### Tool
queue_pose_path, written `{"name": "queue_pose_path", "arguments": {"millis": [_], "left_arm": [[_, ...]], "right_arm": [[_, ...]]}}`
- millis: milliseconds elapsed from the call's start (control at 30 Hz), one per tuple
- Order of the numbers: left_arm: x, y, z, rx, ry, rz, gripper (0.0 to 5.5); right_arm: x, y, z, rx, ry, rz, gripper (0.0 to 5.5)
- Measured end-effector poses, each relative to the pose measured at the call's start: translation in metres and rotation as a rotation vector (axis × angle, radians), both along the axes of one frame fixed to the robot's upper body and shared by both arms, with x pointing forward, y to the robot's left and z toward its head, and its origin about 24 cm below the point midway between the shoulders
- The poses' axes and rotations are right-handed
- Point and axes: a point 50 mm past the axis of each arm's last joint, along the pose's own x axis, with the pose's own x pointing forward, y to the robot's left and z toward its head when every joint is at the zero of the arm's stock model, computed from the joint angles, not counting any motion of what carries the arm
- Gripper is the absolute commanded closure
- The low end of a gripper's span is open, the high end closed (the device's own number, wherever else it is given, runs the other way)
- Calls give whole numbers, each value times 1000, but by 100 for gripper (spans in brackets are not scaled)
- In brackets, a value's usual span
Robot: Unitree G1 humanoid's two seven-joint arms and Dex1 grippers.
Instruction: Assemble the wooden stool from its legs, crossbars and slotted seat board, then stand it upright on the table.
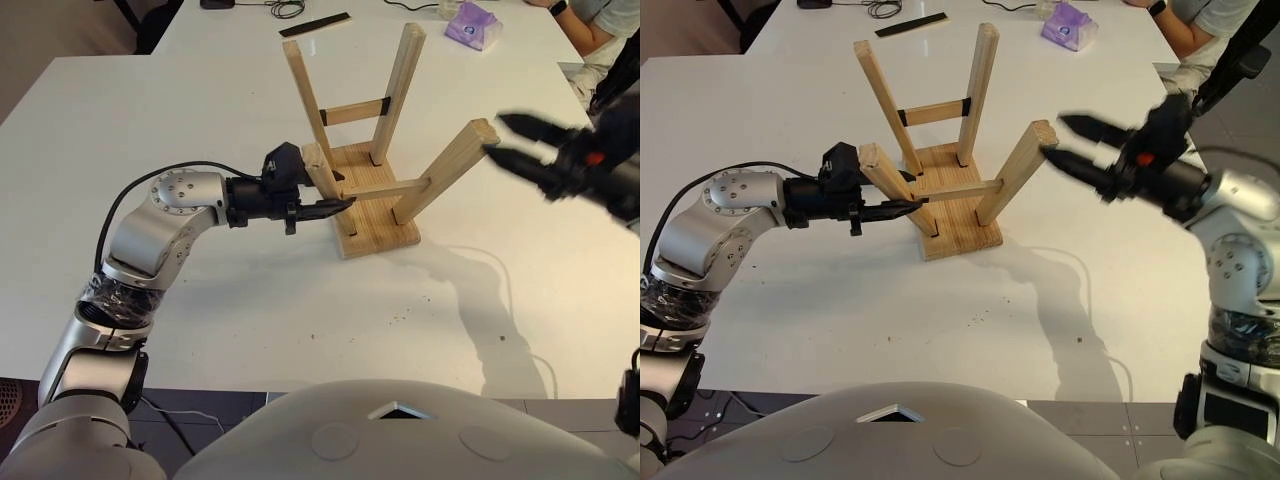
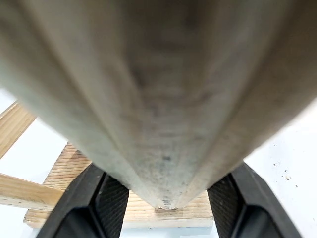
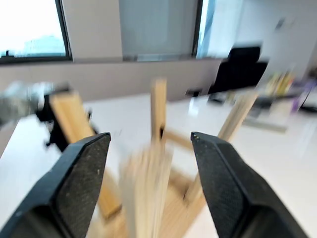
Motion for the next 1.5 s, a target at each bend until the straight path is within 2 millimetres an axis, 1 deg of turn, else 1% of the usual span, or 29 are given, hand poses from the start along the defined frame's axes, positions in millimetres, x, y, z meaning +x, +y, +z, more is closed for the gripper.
{"name": "queue_pose_path", "arguments": {"millis": [33, 67, 100, 133, 167, 200, 267, 300, 367, 433, 533, 667, 767, 867, 900, 967, 1000, 1033, 1067, 1167, 1300, 1367, 1400, 1433, 1500], "left_arm": [[0, 0, 0, 1, 0, 1, 346], [0, 0, 0, 3, 0, 2, 346], [0, -1, 0, 4, -1, 2, 346], [0, -1, -1, 5, -2, 3, 346], [0, -1, -1, 6, -1, 5, 346], [0, -2, -1, 7, -1, 7, 346], [0, -3, -2, 9, -1, 7, 346], [0, -4, -1, 11, -2, 6, 346], [1, -5, -1, 16, -1, 3, 346], [1, -6, 0, 21, -2, -1, 346], [2, -8, 1, 37, -3, -12, 346], [5, -10, 3, 52, 2, -18, 346], [6, -10, 3, 52, 3, -16, 346], [6, -10, 3, 52, 4, -15, 346], [6, -10, 3, 51, 5, -14, 346], [6, -10, 3, 51, 6, -13, 346], [6, -10, 3, 51, 6, -13, 346], [6, -10, 2, 52, 8, -12, 346], [7, -10, 2, 54, 10, -9, 346], [7, -10, 1, 57, 14, 0, 346], [8, -11, 2, 60, 14, -4, 346], [8, -12, 3, 60, 12, -8, 346], [8, -12, 3, 59, 12, -10, 346], [8, -13, 3, 58, 9, -7, 346], [8, -12, 5, 53, 0, 1, 346]], "right_arm": [[1, 5, 15, 56, -56, -18, 251], [2, 13, 31, 124, -118, -28, 251], [1, 24, 42, 174, -159, -27, 251], [-1, 38, 52, 224, -191, -15, 251], [-3, 52, 57, 257, -204, 2, 251], [-9, 77, 58, 279, -206, 42, 269], [-17, 108, 51, 270, -183, 94, 294], [-20, 120, 43, 250, -163, 92, 302], [-20, 138, 21, 205, -91, 63, 302], [-18, 146, 3, 159, -38, 24, 302], [-11, 148, -11, 120, -29, -64, 302], [-2, 143, -13, 106, -78, -165, 302], [1, 143, -12, 120, -101, -201, 302], [4, 143, -20, 92, -81, -221, 302], [4, 144, -31, 66, -47, -229, 302], [3, 144, -70, -17, 95, -252, 302], [-1, 144, -100, -102, 198, -257, 302], [-5, 145, -111, -136, 218, -252, 302], [-5, 145, -114, -160, 206, -244, 302], [-3, 145, -116, -196, 158, -218, 302], [4, 145, -113, -210, 129, -196, 302], [4, 142, -108, -185, 134, -182, 302], [2, 139, -107, -156, 166, -171, 302], [-1, 137, -98, -91, 174, -137, 302], [-3, 130, -65, 115, 141, -81, 302]]}}
